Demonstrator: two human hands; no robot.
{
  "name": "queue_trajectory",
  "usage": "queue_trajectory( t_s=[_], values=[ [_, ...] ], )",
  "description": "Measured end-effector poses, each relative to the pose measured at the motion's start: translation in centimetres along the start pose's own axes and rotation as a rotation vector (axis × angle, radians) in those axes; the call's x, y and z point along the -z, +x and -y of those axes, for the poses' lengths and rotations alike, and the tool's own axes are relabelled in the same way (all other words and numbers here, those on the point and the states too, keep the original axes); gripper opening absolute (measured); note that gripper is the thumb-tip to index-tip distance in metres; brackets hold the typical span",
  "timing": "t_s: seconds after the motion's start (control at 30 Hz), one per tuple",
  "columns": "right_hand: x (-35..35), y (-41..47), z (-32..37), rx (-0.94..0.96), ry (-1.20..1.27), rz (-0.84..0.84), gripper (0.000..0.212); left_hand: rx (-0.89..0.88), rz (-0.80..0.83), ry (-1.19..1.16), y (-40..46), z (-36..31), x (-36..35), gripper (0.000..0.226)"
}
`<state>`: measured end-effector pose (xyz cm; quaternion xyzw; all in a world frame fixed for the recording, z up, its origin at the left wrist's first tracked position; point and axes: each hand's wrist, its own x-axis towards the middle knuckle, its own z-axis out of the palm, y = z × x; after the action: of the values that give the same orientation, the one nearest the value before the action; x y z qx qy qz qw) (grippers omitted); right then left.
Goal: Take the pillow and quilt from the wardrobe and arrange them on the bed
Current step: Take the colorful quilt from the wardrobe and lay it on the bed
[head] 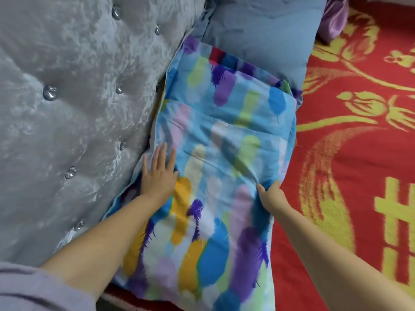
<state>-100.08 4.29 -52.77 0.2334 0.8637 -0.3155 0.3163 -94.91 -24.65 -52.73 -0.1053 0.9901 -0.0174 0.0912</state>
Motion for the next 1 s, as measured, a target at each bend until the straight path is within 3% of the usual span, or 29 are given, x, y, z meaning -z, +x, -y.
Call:
queue_trajectory(
  t_s=[0.07,0.13,0.2,0.33,0.43,0.5,0.6,0.67,0.8,0.9,1.0],
  values=[
    [-0.4,-0.5,0.0,-0.006,0.011,-0.014,0.068,-0.036,0.114,-0.044,-1.1,-1.4,-0.8,0.067],
    [-0.6,-1.5,-0.3,0.020,0.072,-0.029,0.072,0.096,0.180,-0.134,-2.6,-1.6,-1.2,0.070],
    [-0.7,-3.1,-1.5,0.054,0.100,-0.049,0.082,0.226,0.136,-0.249,-4.7,-0.8,-1.0,0.074],
    [-2.9,-7.5,-5.7,0.138,-0.028,-0.009,0.101,0.546,0.158,-0.370,-10.3,2.4,-0.6,0.084],
    [-4.7,-9.3,-7.7,-0.058,0.088,0.062,0.106,0.697,0.224,-0.481,-13.5,4.6,-1.6,0.081],
    [-4.9,-8.9,-7.8,-0.135,0.125,0.061,0.094,0.689,0.248,-0.455,-13.6,5.7,-2.2,0.061],
    [-4.8,-8.6,-7.4,-0.093,0.069,0.030,0.075,0.599,0.285,-0.418,-11.9,7.1,-2.2,0.028],
    [-5.1,-9.3,-7.7,-0.052,0.018,0.038,0.069,0.512,0.306,-0.403,-11.2,7.9,-1.9,0.018],
    [-6.2,-10.2,-9.4,-0.067,-0.048,0.108,0.069,0.483,0.285,-0.376,-12.9,9.6,-2.3,0.024],
    [-6.7,-10.0,-9.3,-0.083,-0.028,0.129,0.076,0.495,0.278,-0.335,-13.5,8.8,-2.3,0.015],
    [-6.1,-10.1,-8.9,-0.097,-0.073,0.164,0.091,0.559,0.385,-0.259,-12.1,7.1,-1.7,0.032]
  ],
)
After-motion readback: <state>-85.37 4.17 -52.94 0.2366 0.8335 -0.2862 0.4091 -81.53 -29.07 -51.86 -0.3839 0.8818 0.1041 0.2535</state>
